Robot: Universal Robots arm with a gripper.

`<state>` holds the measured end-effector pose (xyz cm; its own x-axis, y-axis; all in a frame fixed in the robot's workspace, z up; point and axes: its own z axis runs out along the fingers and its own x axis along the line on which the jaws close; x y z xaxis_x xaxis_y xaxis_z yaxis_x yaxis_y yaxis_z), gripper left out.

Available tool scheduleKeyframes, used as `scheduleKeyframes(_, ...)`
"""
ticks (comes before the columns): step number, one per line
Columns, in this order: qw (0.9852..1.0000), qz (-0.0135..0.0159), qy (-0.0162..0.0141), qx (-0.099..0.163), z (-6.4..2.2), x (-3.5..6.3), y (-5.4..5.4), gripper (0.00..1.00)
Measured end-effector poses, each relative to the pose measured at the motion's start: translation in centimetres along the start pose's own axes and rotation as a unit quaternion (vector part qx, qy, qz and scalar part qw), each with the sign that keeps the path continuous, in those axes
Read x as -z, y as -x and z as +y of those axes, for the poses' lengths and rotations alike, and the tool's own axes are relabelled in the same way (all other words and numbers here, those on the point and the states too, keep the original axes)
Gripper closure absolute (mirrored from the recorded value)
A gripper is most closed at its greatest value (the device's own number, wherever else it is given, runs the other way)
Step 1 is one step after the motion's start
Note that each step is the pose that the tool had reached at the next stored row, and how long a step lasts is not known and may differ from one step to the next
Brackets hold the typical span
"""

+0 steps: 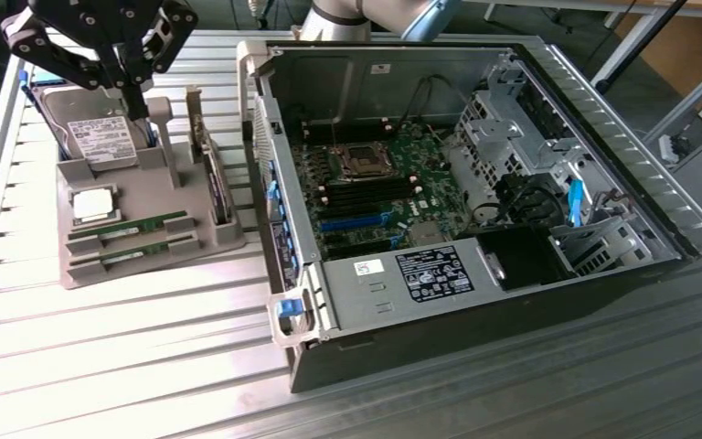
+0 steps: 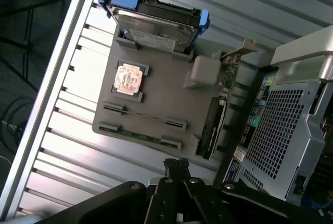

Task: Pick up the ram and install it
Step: 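Pick up the ram and move it above insertion slot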

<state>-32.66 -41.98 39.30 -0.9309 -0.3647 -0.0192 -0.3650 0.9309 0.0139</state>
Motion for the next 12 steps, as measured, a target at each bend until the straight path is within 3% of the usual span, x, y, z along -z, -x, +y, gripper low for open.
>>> scheduleKeyframes(12,0.9992,0.0024,-0.0040,0.040,0.00,0.00,0.00,0.91)
